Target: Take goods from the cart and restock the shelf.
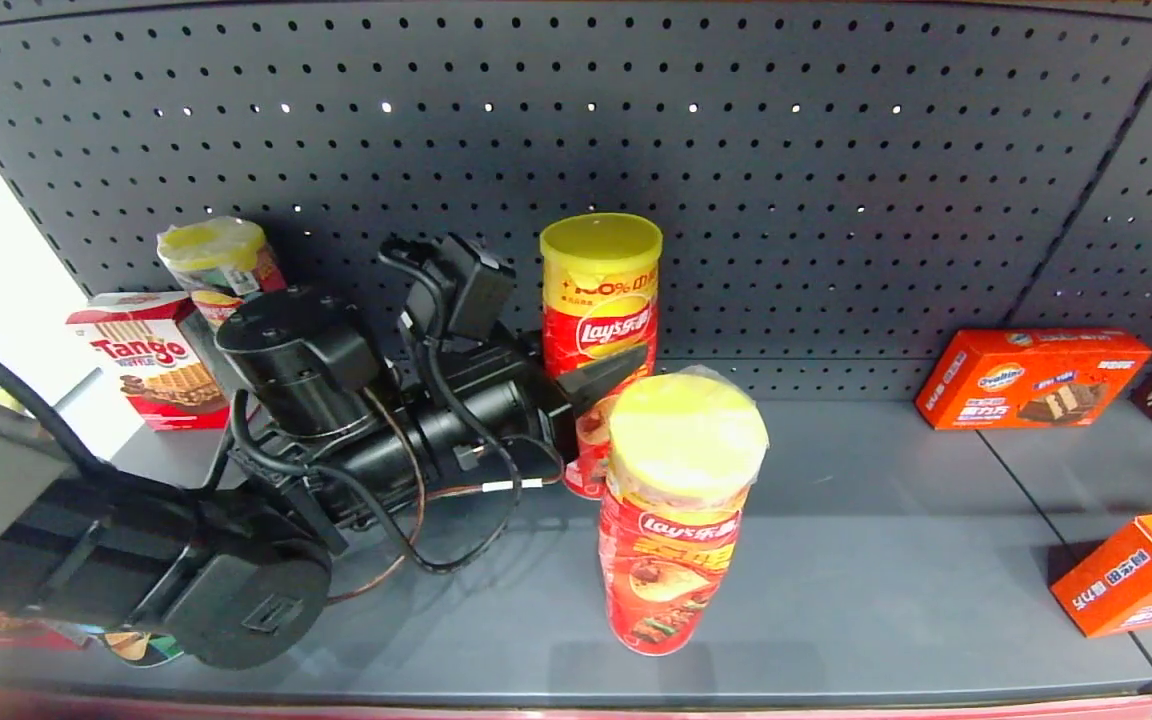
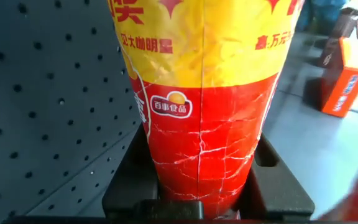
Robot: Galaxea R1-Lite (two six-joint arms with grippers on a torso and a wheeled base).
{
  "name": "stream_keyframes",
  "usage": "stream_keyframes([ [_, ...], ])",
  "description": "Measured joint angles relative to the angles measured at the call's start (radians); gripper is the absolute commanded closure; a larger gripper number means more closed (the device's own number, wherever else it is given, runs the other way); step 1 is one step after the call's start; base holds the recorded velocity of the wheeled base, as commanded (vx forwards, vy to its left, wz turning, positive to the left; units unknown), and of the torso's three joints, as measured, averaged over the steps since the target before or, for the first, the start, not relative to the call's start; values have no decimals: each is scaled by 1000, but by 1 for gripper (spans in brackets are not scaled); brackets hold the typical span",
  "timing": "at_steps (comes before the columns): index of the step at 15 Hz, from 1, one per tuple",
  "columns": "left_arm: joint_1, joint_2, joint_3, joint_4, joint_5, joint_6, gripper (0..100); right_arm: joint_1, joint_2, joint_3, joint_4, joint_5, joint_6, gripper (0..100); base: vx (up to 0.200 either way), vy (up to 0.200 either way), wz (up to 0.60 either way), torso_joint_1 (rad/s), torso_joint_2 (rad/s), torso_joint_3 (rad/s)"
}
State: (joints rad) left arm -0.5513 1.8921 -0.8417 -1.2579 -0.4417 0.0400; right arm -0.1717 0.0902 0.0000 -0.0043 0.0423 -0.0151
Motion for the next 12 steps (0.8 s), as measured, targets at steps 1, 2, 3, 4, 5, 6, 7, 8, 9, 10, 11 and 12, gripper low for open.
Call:
stream_keyframes([
  [1,6,23,-20,-8,0,10,100,0,0,0,0,0,0,0,0,0,0,0,0,0],
  [2,13,45,-42,-10,-7,21,100,0,0,0,0,0,0,0,0,0,0,0,0,0],
  [3,21,63,-59,-11,-21,32,100,0,0,0,0,0,0,0,0,0,0,0,0,0],
  [4,27,76,-71,-11,-34,38,100,0,0,0,0,0,0,0,0,0,0,0,0,0],
  [5,35,96,-88,-11,-46,41,100,0,0,0,0,0,0,0,0,0,0,0,0,0],
  [6,42,111,-104,-13,-47,43,100,0,0,0,0,0,0,0,0,0,0,0,0,0],
  [7,44,117,-111,-14,-47,43,100,0,0,0,0,0,0,0,0,0,0,0,0,0],
  [8,52,137,-136,-13,-47,49,100,0,0,0,0,0,0,0,0,0,0,0,0,0],
  [9,56,147,-146,-14,-47,54,100,0,0,0,0,0,0,0,0,0,0,0,0,0],
  [10,58,157,-154,-11,-47,56,100,0,0,0,0,0,0,0,0,0,0,0,0,0],
  [11,59,164,-157,-11,-46,56,100,0,0,0,0,-1,0,0,0,0,0,0,0,0],
  [12,60,173,-160,-12,-45,56,100,0,0,0,0,0,0,0,0,0,0,0,0,0],
])
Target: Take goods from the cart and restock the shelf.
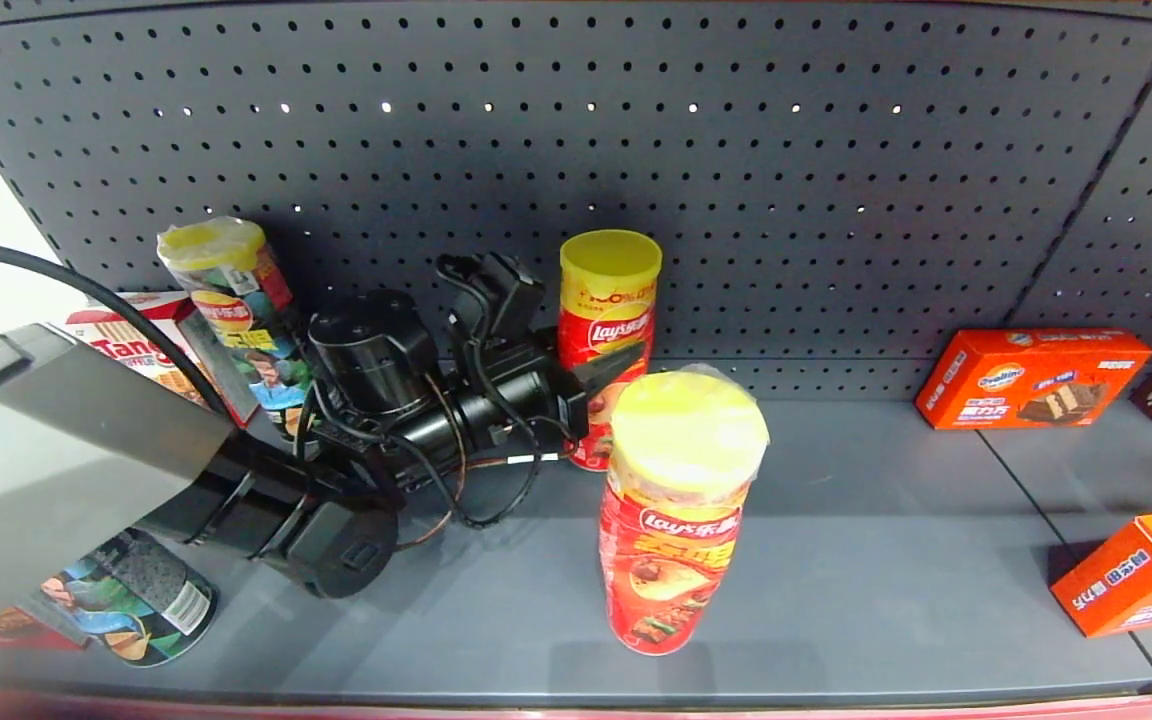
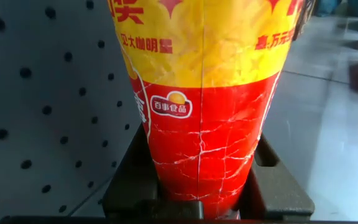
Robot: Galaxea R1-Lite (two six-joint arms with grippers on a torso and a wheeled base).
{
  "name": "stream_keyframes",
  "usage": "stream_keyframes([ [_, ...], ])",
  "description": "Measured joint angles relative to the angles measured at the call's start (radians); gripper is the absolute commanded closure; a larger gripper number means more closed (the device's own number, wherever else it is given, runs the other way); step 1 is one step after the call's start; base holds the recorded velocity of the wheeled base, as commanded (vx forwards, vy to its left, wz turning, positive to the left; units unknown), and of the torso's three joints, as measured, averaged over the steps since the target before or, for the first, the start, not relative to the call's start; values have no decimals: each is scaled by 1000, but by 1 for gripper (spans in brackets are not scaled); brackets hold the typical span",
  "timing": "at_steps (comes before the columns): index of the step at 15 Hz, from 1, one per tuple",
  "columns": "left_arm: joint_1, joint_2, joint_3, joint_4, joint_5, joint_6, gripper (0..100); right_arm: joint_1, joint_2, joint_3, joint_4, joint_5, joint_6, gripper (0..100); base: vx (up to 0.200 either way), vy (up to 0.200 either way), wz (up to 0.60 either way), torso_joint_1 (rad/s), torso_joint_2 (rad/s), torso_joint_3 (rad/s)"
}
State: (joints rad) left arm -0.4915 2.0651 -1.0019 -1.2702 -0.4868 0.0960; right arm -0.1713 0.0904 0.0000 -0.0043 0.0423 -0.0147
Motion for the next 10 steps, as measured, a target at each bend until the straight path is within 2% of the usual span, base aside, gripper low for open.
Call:
stream_keyframes([
  [9,6,54,-54,-7,0,0,100,0,1,0,0,0,0,0,0,0,0,0,0,0],
  [10,6,58,-57,-8,0,0,0,0,1,0,0,0,0,0,0,0,0,0,0,0],
])
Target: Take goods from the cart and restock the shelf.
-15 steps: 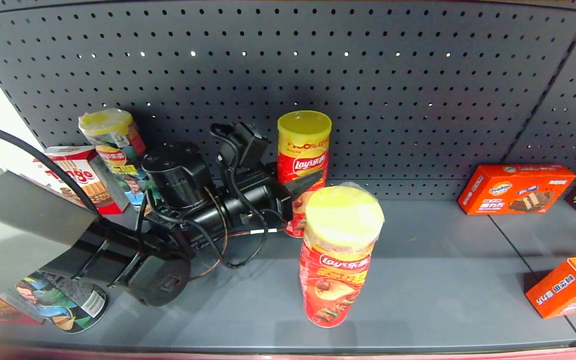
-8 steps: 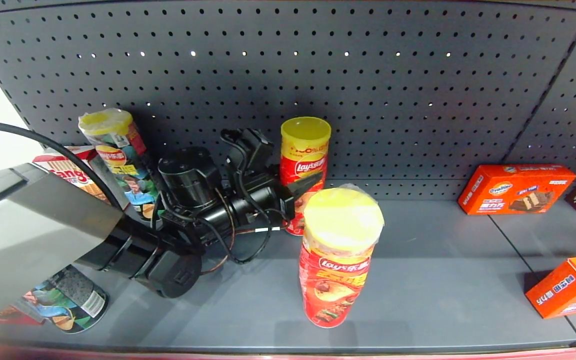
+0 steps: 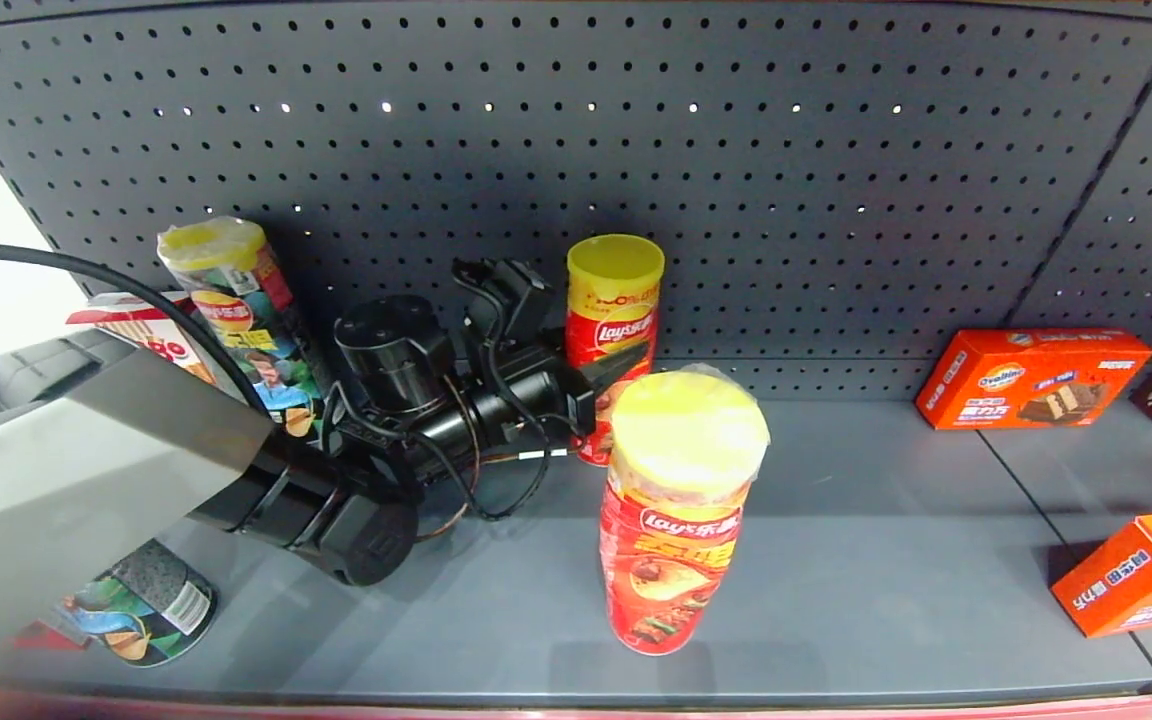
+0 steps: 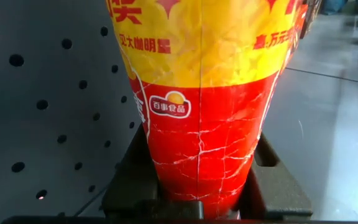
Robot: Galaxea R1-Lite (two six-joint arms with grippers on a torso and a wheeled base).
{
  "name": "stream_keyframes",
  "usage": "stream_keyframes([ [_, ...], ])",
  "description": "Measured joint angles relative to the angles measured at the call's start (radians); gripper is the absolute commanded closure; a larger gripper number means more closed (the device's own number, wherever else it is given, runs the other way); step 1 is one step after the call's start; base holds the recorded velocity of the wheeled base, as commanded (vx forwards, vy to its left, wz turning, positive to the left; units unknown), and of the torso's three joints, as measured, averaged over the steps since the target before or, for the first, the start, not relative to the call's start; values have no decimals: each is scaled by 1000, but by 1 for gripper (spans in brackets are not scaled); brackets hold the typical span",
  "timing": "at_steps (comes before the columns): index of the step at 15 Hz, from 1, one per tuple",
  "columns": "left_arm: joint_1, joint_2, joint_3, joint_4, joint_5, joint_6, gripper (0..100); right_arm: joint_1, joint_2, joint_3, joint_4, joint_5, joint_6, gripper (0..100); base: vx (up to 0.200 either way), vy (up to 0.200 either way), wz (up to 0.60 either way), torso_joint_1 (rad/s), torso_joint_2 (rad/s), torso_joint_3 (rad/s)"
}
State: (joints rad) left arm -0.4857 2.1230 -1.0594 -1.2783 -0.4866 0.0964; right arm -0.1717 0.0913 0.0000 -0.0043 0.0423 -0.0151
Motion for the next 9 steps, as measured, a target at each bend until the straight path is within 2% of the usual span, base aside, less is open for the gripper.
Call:
stream_keyframes([
  [7,-1,-11,8,10,0,4,0,0,0,0,0,0,0,0,0,0,0,0,0,0],
  [9,-6,-69,59,20,2,3,0,0,0,0,0,0,0,0,0,0,0,0,0,0],
])
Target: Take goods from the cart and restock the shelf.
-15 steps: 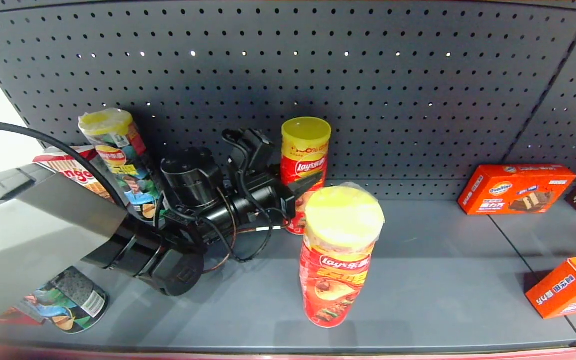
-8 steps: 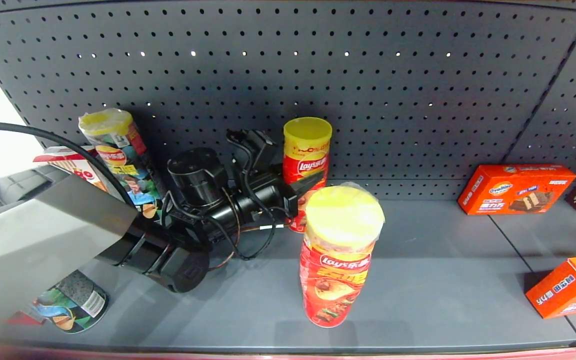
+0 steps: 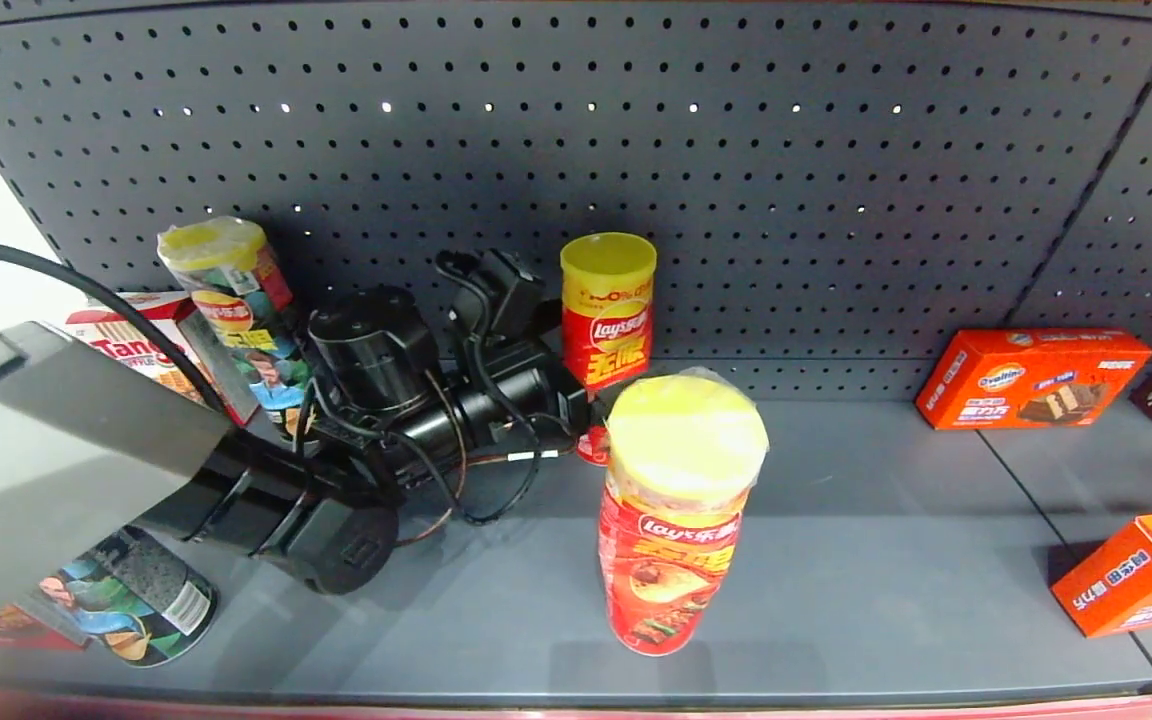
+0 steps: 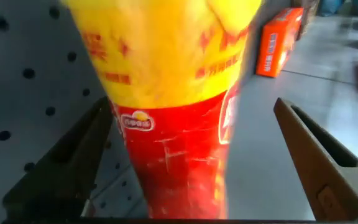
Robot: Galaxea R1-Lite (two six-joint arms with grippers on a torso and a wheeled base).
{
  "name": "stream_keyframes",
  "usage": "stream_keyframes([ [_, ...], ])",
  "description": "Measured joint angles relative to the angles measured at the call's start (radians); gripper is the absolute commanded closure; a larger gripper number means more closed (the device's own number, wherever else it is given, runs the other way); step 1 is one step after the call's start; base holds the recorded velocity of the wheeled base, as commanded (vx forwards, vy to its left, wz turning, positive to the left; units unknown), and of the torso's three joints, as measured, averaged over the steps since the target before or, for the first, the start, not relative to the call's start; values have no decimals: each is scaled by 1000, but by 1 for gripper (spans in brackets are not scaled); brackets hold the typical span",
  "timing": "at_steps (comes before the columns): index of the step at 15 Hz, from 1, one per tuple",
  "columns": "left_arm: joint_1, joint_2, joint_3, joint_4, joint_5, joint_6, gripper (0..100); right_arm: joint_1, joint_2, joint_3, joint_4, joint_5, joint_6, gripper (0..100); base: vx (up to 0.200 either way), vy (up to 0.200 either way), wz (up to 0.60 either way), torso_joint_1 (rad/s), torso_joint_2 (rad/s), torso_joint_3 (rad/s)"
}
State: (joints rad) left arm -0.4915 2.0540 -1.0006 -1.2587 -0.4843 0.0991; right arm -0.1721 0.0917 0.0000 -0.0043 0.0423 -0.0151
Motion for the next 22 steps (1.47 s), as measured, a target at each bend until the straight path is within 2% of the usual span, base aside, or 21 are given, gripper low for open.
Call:
stream_keyframes([
  [3,-4,-87,106,0,21,-1,0,0,0,0,0,0,0,0,0,0,0,0,0,0],
  [6,-6,-174,194,12,84,-7,0,1,0,0,0,0,0,0,0,0,0,0,0,0],
  [9,-9,-270,262,118,172,-10,0,0,0,0,0,0,0,0,0,0,0,0,0,0],
  [11,-13,-339,308,198,205,-13,0,0,0,0,0,0,0,0,0,0,0,0,0,0],
  [12,-17,-368,324,244,251,-20,0,0,0,0,0,0,0,0,0,0,0,0,0,0],
  [14,-21,-400,330,304,317,-25,0,0,0,0,0,0,0,0,0,0,0,0,0,0],
  [16,-21,-414,320,378,346,-22,0,1,0,0,0,0,0,0,0,0,0,0,0,0],
  [18,-17,-419,273,486,419,-16,0,0,0,0,0,0,0,0,0,0,0,0,0,0],
  [22,-14,-369,160,548,527,-15,0,0,0,0,0,0,0,0,0,0,0,0,0,0],
])
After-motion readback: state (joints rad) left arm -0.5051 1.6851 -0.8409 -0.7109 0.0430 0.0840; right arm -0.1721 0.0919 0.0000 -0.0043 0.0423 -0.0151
